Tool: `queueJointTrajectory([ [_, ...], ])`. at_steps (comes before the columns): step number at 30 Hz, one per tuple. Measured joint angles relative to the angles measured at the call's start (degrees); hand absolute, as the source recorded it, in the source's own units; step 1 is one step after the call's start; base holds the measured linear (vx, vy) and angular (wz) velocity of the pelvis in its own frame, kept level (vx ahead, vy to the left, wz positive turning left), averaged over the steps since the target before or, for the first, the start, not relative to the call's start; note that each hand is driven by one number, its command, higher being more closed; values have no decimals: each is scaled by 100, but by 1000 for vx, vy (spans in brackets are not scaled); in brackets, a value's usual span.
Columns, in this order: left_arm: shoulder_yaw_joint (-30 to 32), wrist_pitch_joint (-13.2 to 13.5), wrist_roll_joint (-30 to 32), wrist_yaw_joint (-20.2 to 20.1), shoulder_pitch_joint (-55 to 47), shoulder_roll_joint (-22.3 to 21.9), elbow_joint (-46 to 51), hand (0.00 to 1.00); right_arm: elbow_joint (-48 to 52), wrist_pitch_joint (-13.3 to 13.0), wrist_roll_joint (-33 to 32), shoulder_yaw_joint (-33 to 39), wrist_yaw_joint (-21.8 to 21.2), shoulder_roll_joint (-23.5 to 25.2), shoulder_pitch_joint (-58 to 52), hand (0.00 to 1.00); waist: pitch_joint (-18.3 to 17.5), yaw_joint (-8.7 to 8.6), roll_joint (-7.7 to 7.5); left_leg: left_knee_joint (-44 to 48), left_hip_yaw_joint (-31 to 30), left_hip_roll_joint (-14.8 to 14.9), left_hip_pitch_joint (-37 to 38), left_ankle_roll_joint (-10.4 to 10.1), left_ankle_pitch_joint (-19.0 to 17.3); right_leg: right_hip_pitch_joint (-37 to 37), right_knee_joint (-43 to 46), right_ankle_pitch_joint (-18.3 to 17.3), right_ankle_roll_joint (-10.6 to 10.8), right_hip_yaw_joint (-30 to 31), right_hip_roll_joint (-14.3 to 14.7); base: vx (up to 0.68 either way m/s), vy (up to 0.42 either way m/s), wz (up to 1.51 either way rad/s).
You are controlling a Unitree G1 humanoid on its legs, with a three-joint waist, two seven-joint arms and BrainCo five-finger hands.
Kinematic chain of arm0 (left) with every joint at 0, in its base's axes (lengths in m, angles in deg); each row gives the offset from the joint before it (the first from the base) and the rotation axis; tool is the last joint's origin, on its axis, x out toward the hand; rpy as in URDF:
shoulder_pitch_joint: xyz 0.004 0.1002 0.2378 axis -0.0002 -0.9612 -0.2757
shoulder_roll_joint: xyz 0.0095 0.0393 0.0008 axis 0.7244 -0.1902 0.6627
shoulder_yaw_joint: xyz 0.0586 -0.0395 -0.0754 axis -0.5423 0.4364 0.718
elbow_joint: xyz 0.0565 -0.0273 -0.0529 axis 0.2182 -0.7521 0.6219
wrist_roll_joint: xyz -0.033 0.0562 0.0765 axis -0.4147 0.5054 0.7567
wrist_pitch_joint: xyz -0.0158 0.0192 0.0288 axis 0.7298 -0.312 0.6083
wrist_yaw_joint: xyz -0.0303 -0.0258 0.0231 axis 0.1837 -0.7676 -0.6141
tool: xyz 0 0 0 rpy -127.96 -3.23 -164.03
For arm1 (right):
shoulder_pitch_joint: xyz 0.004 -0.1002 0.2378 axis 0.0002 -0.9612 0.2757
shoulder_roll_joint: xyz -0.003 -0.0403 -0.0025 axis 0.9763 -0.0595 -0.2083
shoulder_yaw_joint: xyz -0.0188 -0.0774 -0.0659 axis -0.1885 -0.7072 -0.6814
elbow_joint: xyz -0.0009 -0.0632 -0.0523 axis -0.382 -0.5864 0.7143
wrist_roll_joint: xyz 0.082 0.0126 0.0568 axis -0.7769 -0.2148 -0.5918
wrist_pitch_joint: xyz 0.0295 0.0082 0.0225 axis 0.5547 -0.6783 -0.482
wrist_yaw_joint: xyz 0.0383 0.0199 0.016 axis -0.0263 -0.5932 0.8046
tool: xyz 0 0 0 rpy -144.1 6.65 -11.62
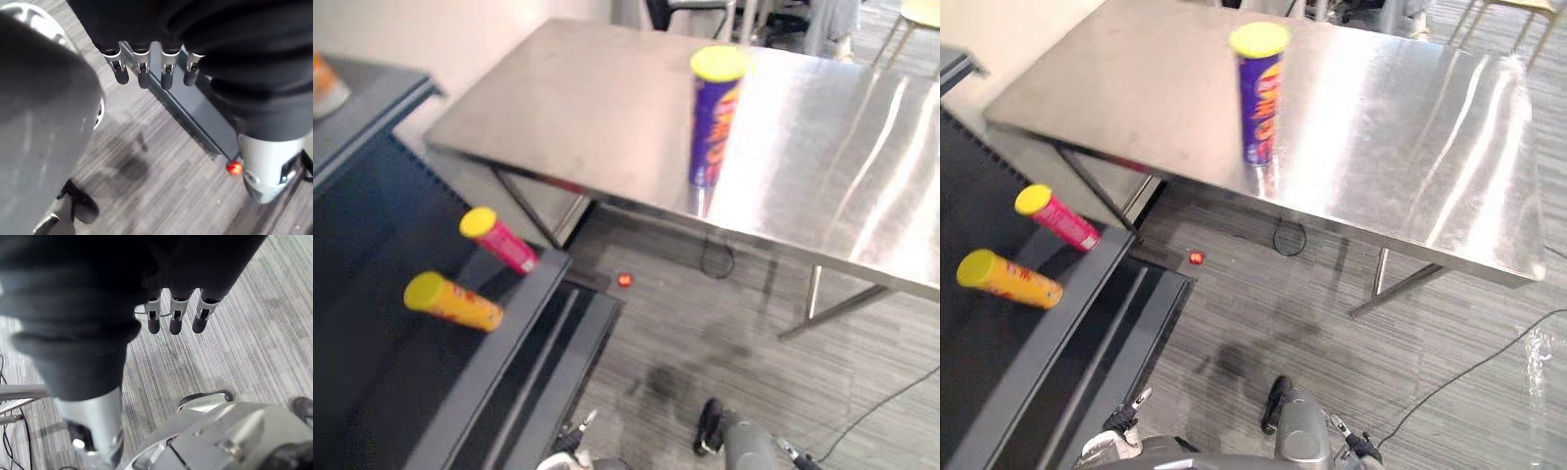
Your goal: Put the gum and the chips on the shelf.
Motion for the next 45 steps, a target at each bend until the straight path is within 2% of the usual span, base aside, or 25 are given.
queueJointTrajectory([
  [1, -36, 19, -191, -5, -5, -18, 82, 0, 9, -18, -33, -25, 17, -51, -13, 0, -5, 14, -21, -10, -949, -274, -245, -256, -163, 114, -139, 2, -1, 197, 51, 136, -141, -61],
  [2, -64, 22, -243, -5, -5, -25, 122, 0, 6, -23, -62, -28, 18, -85, -9, 0, -4, 15, -16, -88, -1301, -417, -342, -334, -251, 186, -222, 2, 2, 282, 84, 147, -124, -89],
  [3, -125, 38, -251, -27, -12, -31, 123, 0, -22, -28, -77, -15, 18, -125, -12, 0, -9, 31, -13, -352, -1894, -705, -524, -429, -326, 386, -449, 36, 51, 500, 165, 135, -81, -77],
  [8, -132, 130, -223, -53, -22, -42, 130, 0, -16, -134, -70, 37, 8, -207, -61, 0, -30, 44, -18, -1691, -2723, -1092, -799, -534, -318, 791, -783, 113, 172, 1063, 357, 211, 13, -76],
  [9, -101, 134, -206, -54, -18, -46, 140, 0, -12, -133, -68, 35, 3, -189, -57, 0, -39, 90, -36, -1983, -2892, -1158, -819, -602, -260, 812, -793, 125, 231, 1237, 363, 254, 156, -75],
  [12, 0, 134, -189, -54, -12, -76, 129, 0, 22, -132, -64, 35, -13, -111, -114, 0, -85, 154, -29, -2451, -3210, -1246, -780, -610, 9, 912, -788, 119, 424, 1494, 352, 199, 199, -57],
  [13, 88, 133, -177, -50, -20, -135, 103, 0, 59, -134, -63, 40, -32, -92, -173, 0, -161, 178, 31, -2743, -3217, -1247, -723, -631, 435, 926, -791, 91, 554, 1583, 365, 175, 293, -46],
  [14, 174, 129, -149, -48, -33, -111, 93, 0, 49, -123, -57, 58, -39, 9, -178, 0, -245, 186, -101, -2823, -3105, -1411, -584, -623, 490, 978, -822, 111, 726, 1722, 207, 163, 304, -38],
  [15, 186, 132, -142, -37, -91, -91, 95, 0, 52, -125, -53, 65, -47, 87, -215, 0, -346, 177, -172, -2886, -3068, -1477, -573, -615, 485, 979, -902, 154, 796, 1721, 139, 145, 313, -25],
  [17, 224, 125, -75, -40, -171, 68, 82, 0, 33, -114, -51, 177, -81, 381, -304, 0, -531, 174, -415, -3031, -2858, -1751, -473, -538, 441, 1124, -1280, 286, 999, 1716, -139, 133, 278, -13],
  [20, 224, 124, 91, -42, -252, 109, -65, 0, 35, -111, -51, 285, -149, 424, -398, 0, -656, 180, -471, -3138, -2708, -1973, -239, -406, 363, 1354, -1577, 425, 1116, 1756, -331, 76, 205, -17],
  [22, 224, 120, 105, -42, -284, 100, -121, 0, 31, -109, -52, 393, -158, 427, -403, 0, -743, 178, -477, -3281, -2658, -2056, -120, -377, 373, 1381, -1642, 461, 1155, 1836, -358, 31, 109, -23],
  [26, 97, 127, 311, -44, -349, 74, -126, 0, -79, -101, -63, 498, -161, 340, -474, 0, -891, 173, -331, -3638, -2656, -2123, 13, -254, 508, 1383, -1809, 525, 1160, 1850, -366, 4, 49, -8],
  [28, 77, 128, 313, -44, -362, 73, -187, 0, -90, -98, -80, 637, -158, 312, -503, 0, -954, 185, -316, -3745, -2660, -2126, 50, -257, 557, 1405, -1897, 580, 1149, 1848, -317, 15, -2, -1],
  [31, 54, 129, 314, -43, -363, 77, -232, 0, -92, -99, -136, 785, -149, 246, -476, 0, -949, 189, -337, -3886, -2657, -2132, 139, -250, 612, 1495, -2046, 666, 1144, 1848, -284, 21, 4, -2],
  [35, 81, 129, 314, -48, -366, 103, -224, 0, -110, -96, -212, 1416, -135, 57, -373, 0, -965, 192, -378, -3987, -2650, -2176, 168, -227, 630, 1556, -2217, 740, 1158, 1849, -301, 7, 9, 0],
  [41, 348, 126, 328, -121, -472, 156, -172, 0, -64, -93, -236, 3094, 21, -822, 107, 0, -1039, 192, -412, -4214, -2530, -2261, 275, -209, 641, 1550, -2320, 769, 1166, 1894, -352, 44, 31, -7],
  [45, 343, 123, 482, -170, -539, 242, -161, 0, -73, -95, -293, 3635, 103, -1449, 424, 0, -1069, 166, -429, -4242, -2517, -2273, 273, -211, 631, 1509, -2275, 799, 1131, 1899, -302, 51, -3, -3],
])
